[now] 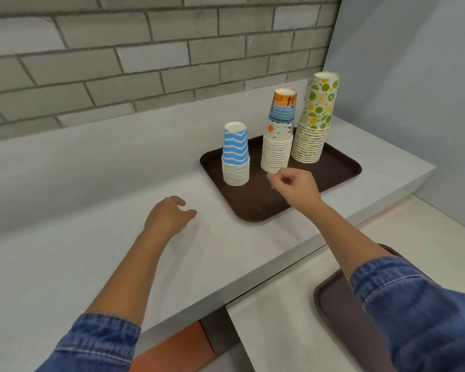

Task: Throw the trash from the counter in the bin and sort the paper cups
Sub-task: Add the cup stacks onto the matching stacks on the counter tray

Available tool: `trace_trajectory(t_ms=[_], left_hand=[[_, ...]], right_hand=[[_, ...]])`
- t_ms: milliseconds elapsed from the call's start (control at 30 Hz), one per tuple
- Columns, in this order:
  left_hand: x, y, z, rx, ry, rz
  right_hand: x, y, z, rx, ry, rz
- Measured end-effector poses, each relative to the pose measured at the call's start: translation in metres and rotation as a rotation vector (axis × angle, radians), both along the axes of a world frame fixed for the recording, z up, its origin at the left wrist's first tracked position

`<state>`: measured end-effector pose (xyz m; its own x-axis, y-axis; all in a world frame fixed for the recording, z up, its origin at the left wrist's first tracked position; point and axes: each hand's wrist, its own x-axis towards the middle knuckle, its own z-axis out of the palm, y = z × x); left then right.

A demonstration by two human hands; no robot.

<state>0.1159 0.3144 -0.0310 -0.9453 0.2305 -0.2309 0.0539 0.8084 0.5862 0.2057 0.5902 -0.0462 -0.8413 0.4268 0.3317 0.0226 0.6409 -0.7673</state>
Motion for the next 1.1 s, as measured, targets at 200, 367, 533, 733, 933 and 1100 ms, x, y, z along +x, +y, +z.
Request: trace_trajectory(t_ms=[200,367,533,733,933,1100], left_hand=[[0.009,-0.063,0.021,-0.035,0.000,0.014],[0.016,-0.123,0.043,-0.114,0.026,0.011],[0.024,-0.171,0.074,-0.202,0.035,-0.017],[0.033,-0.196,0.107,-0.245,0.161,-0.016],[0.049,-0.181,0.143,-0.209,0.339,0.006],[0.064,-0.146,0.169,-0.181,0.430,0.009]], right_hand=[[-0.032,-0.079,0.031,0.238,-0.156,0.236],[-0.056,-0.150,0.058,0.324,-0.218,0.354],[-0.066,-0.208,0.088,0.385,-0.249,0.469],[-0.057,-0.245,0.122,0.420,-0.249,0.483],[-0.031,-0.245,0.149,0.465,-0.217,0.465],[-0.010,-0.218,0.169,0.518,-0.185,0.437]])
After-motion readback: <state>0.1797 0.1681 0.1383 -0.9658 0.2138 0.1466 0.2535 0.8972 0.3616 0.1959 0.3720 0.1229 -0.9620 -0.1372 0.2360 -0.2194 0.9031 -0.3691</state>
